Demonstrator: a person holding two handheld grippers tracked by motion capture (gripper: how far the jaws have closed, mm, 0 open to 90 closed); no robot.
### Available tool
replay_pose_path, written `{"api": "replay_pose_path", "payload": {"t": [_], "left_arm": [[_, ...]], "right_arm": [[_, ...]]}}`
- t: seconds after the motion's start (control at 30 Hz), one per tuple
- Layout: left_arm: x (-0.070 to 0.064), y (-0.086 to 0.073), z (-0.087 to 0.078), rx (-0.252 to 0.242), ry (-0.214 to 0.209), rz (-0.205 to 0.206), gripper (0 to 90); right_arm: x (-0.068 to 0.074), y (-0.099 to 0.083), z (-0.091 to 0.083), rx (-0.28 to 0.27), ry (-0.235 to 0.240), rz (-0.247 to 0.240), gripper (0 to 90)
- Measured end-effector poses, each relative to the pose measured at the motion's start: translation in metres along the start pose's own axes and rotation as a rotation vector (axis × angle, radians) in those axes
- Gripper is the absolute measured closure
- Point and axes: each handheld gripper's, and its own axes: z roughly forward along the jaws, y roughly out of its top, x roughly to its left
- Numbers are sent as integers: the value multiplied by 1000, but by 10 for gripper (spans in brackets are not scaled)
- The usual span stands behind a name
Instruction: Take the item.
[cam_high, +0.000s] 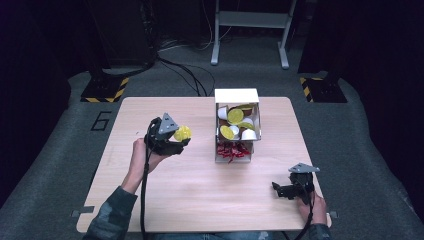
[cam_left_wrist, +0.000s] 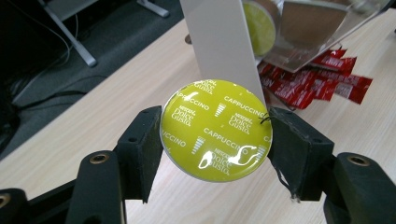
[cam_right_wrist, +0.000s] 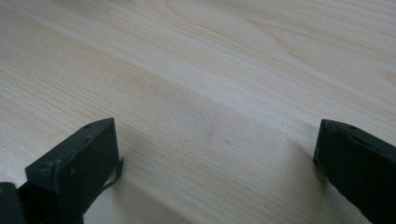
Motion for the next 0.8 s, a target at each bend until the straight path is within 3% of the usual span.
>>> {"api": "replay_pose_path", "payload": {"t": [0.2, 0.8], "left_arm": [[3, -12, 11, 35, -10, -23, 379], [17, -48, 44, 77, -18, -140, 380]], "right_arm": [[0, 0, 0, 0, 0, -1, 0], [0, 0, 0, 0, 0, 1, 0]]}}
